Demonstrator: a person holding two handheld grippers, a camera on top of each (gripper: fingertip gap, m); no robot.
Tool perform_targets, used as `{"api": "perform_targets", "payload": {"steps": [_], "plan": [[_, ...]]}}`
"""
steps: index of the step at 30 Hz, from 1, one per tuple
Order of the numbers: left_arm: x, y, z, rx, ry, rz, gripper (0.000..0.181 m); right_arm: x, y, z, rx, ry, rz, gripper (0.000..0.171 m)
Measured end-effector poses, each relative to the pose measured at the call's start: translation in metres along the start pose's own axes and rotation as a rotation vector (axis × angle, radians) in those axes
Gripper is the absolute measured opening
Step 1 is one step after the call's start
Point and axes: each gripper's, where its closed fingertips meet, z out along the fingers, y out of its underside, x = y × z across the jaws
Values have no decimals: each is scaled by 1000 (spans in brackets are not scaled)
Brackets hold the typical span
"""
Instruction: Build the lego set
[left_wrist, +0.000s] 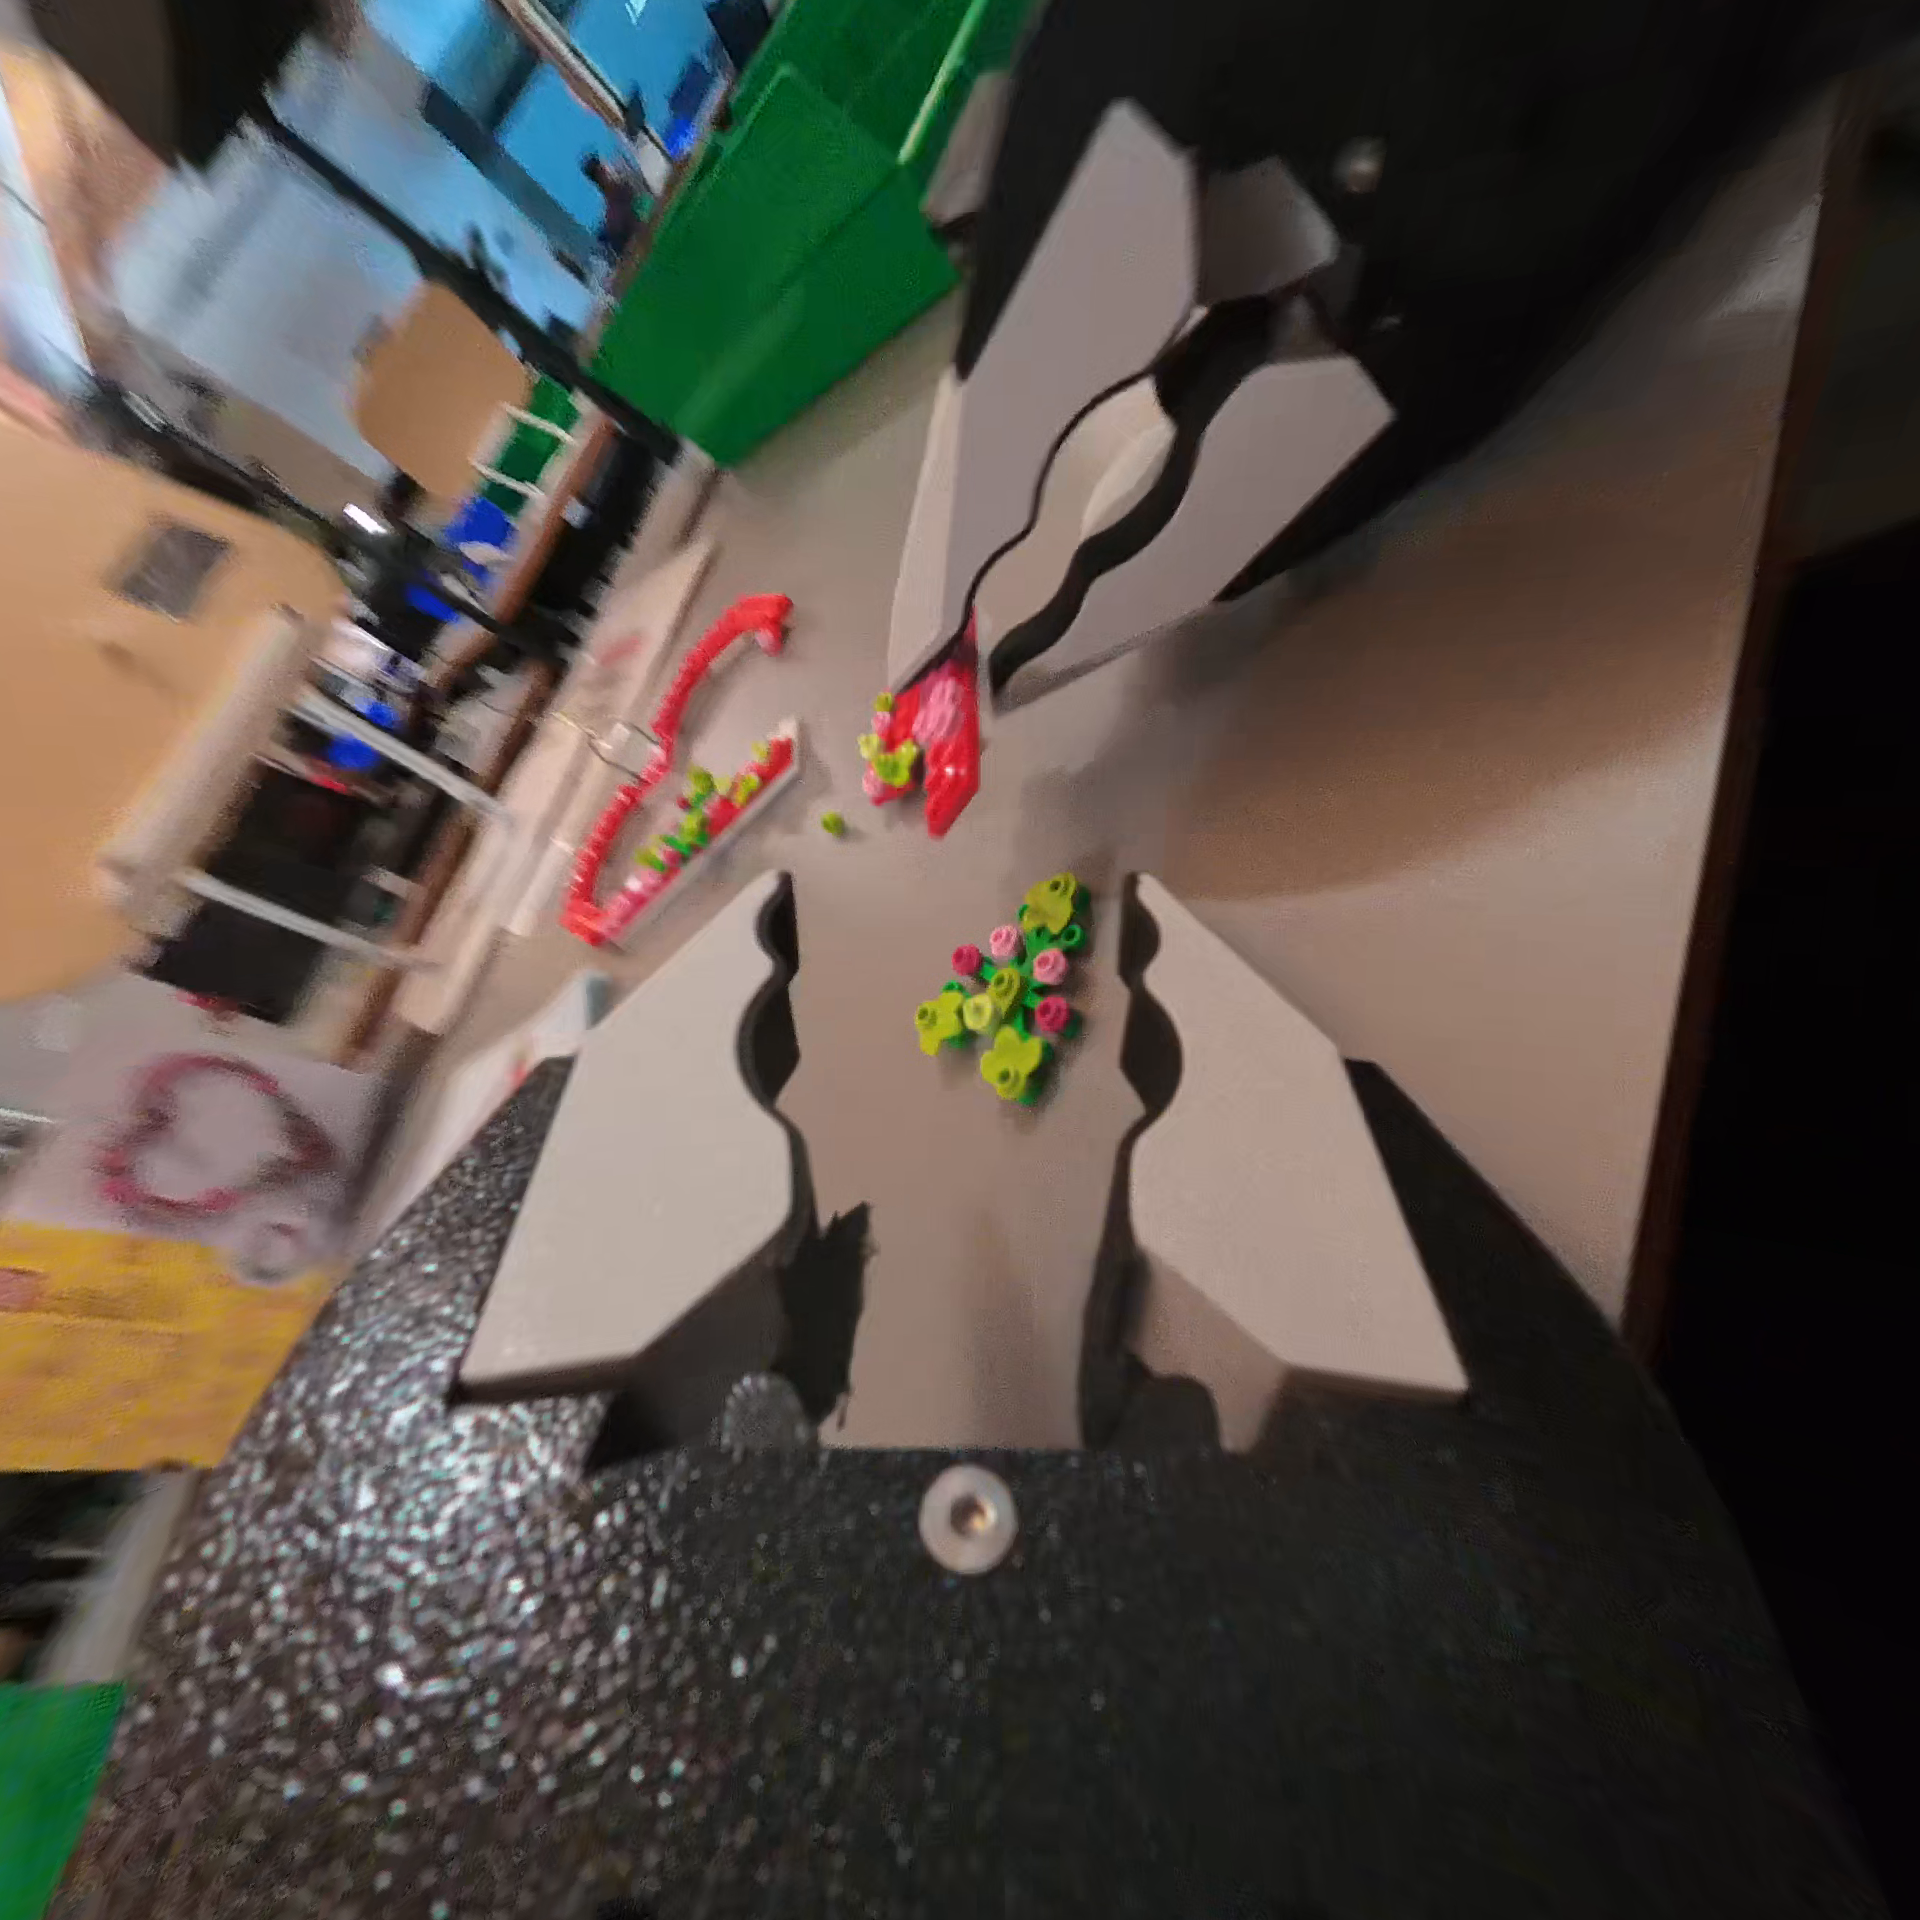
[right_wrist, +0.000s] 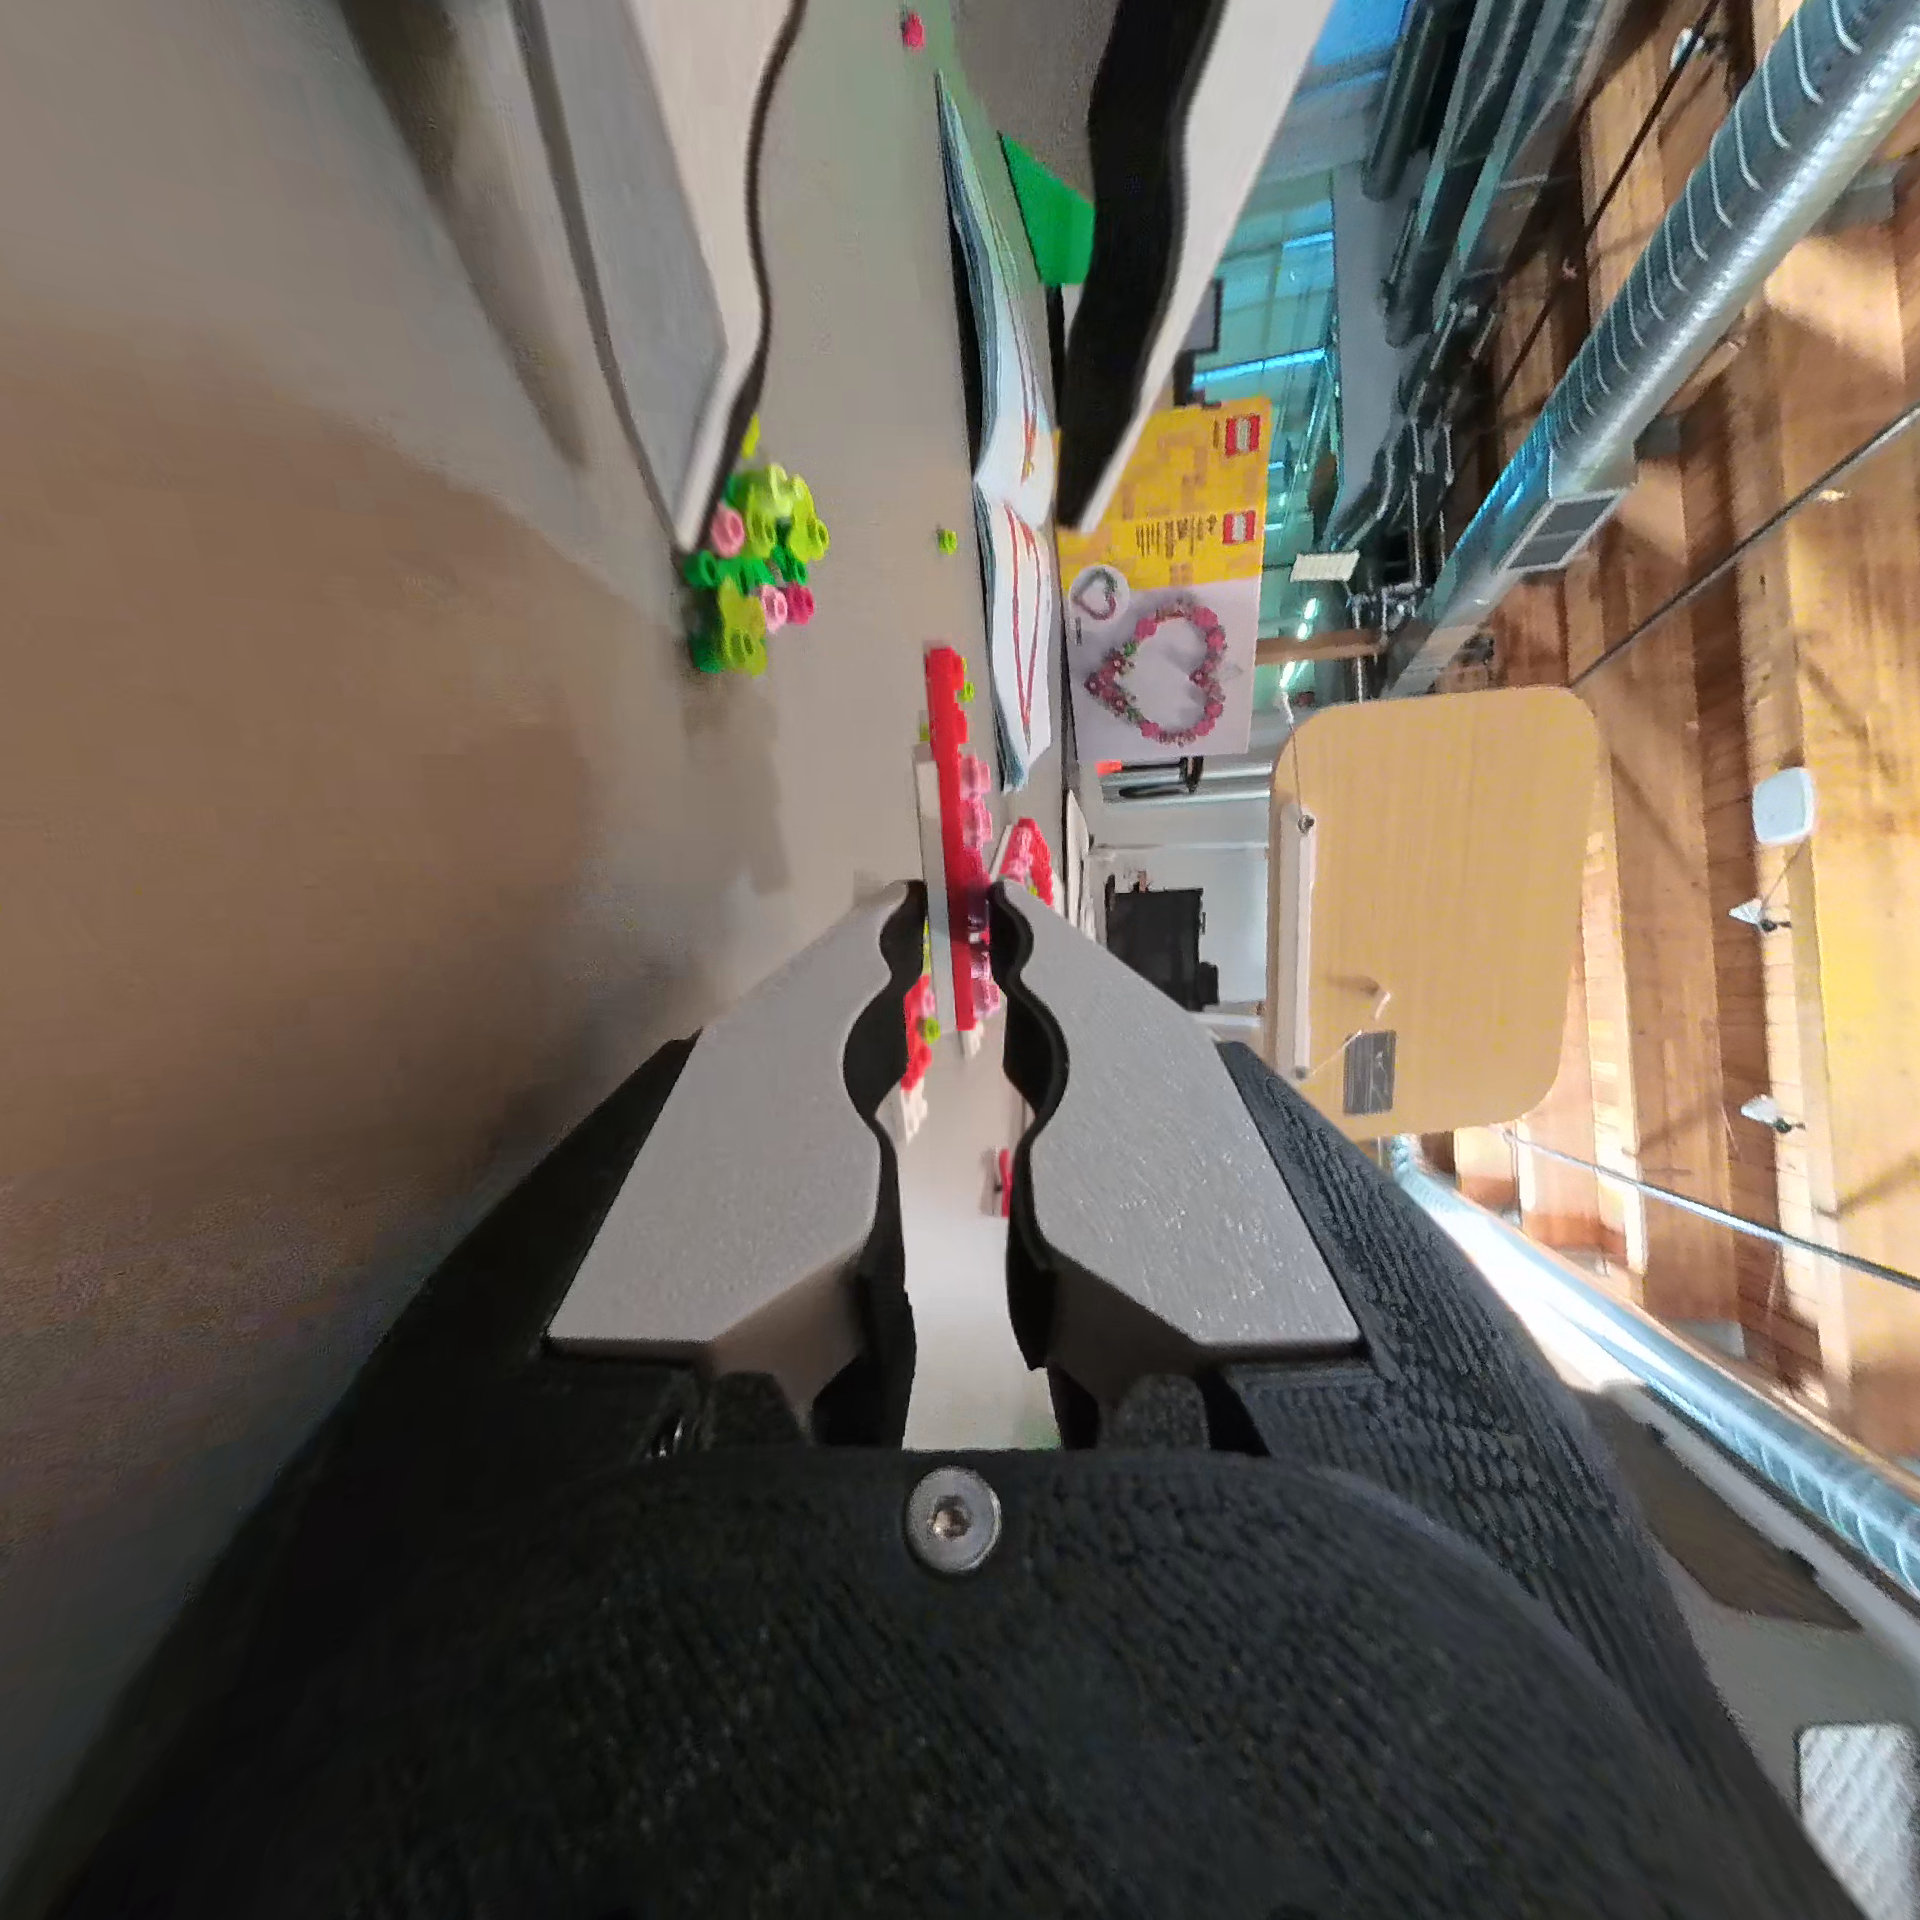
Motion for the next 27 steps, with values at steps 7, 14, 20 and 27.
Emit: {"api": "perform_targets", "payload": {"steps": [7,14,20,27], "plan": [[-2,27,-5,-96,180,-360,53,-4,-6,-14,23,10,-5,11],[9,32,-9,-160,278,-469,39,-4,-6,-13,9,31,-70,10],[8,33,-9,-150,271,-443,26,-6,-10,-11,16,32,-108,10],[7,38,-9,-186,270,-481,24,-5,-11,-10,6,48,-132,10]]}}
